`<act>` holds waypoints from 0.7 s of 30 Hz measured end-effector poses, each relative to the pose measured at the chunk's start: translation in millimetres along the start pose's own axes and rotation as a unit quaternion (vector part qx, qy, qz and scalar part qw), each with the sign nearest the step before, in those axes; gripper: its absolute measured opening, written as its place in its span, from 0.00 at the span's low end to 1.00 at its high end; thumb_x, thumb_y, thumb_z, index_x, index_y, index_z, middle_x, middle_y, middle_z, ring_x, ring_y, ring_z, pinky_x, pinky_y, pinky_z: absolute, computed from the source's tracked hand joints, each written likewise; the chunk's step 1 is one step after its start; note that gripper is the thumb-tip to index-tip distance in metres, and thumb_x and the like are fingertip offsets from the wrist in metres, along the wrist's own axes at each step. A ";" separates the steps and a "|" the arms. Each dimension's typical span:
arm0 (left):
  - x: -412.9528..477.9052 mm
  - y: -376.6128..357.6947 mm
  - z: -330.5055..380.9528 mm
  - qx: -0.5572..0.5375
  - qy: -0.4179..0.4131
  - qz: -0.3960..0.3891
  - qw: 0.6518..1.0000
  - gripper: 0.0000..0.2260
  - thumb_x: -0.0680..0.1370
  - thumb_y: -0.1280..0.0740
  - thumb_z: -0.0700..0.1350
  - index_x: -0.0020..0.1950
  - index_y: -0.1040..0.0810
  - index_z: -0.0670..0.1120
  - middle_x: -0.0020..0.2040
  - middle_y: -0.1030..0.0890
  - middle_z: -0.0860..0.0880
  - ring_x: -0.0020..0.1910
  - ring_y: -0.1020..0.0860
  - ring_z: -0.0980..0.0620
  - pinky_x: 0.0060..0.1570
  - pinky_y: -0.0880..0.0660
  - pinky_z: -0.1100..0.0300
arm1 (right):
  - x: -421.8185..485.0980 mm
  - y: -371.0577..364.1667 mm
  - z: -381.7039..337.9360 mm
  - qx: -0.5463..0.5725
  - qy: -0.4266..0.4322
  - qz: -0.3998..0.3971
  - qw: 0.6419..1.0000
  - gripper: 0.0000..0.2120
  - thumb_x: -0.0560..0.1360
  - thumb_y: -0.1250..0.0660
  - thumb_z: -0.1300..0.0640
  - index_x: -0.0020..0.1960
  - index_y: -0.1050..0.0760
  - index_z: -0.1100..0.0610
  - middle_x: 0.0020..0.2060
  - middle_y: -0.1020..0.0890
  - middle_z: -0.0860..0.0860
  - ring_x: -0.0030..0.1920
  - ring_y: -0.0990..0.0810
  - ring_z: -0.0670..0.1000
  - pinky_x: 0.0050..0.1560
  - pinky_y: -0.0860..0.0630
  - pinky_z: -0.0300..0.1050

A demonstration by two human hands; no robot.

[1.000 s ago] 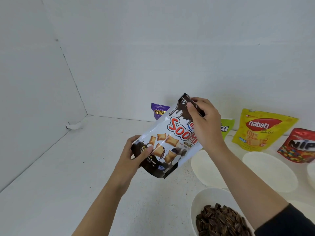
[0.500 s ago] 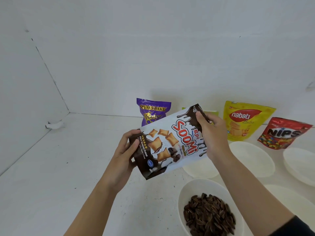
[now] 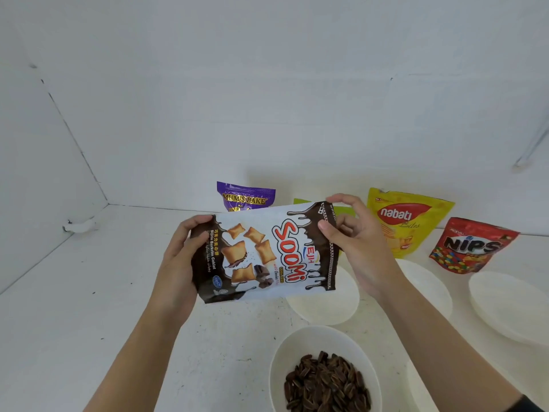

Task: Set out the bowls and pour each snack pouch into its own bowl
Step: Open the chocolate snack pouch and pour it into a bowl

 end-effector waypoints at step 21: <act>-7.3 -36.1 31.1 0.101 -0.076 0.052 0.991 0.12 0.85 0.40 0.39 0.58 0.19 0.53 0.57 0.16 0.54 0.52 0.16 0.55 0.39 0.18 0.61 | 12.7 22.2 32.5 -0.019 -0.041 -0.070 0.996 0.11 0.72 0.24 0.66 0.50 0.21 0.56 0.51 0.14 0.56 0.51 0.14 0.55 0.47 0.15 0.53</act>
Point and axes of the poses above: each hand's wrist, its own x-axis towards the middle knuckle, its own y-axis out of the back of the hand, z = x × y, the point moved 8 cm from there along x, towards the middle knuckle
